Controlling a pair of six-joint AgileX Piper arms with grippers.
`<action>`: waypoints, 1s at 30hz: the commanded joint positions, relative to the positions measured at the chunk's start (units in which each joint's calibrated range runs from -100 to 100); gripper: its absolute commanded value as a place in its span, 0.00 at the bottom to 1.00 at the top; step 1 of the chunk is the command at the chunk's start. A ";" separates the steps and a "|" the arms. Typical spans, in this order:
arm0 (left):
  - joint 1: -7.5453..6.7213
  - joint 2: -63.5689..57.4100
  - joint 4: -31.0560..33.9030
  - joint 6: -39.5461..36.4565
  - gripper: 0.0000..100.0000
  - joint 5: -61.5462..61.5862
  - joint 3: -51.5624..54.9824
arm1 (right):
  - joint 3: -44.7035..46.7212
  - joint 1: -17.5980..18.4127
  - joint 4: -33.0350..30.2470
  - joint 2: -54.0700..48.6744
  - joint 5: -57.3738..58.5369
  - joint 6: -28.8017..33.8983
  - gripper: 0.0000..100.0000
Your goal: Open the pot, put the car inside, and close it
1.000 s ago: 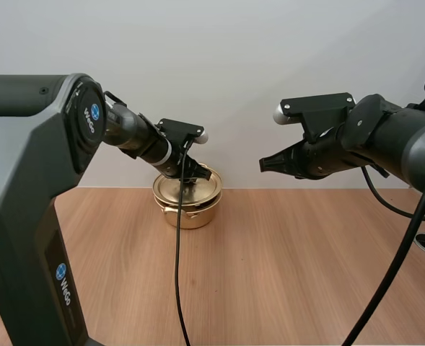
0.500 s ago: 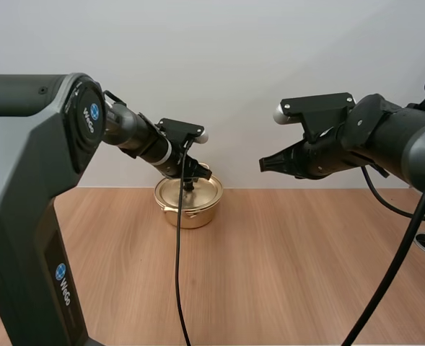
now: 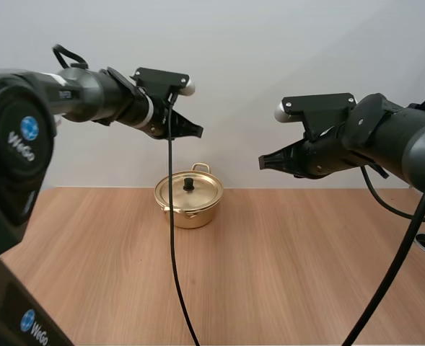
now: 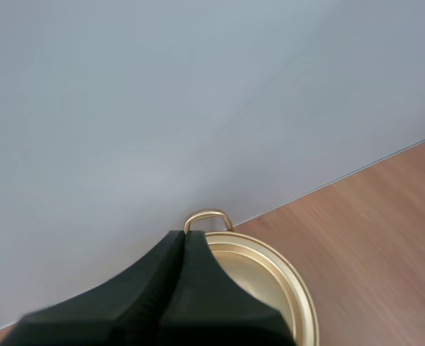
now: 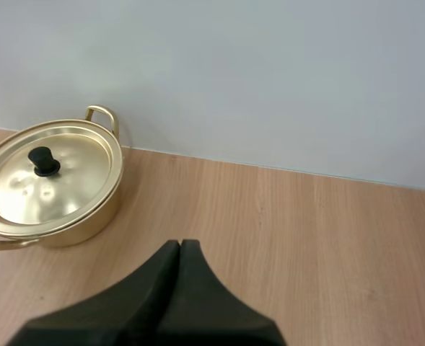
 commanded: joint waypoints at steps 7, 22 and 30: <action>0.96 -18.59 2.17 -9.39 0.00 8.86 5.81 | 2.91 -0.01 5.08 -4.38 -7.96 0.61 0.00; 0.68 -52.96 1.70 -7.66 0.00 -41.27 55.63 | 28.55 0.07 3.79 -36.44 -12.18 -5.98 0.00; 0.76 -73.10 1.70 -9.53 0.00 -44.54 71.67 | 36.24 0.07 -0.10 -45.26 -8.88 -7.69 0.00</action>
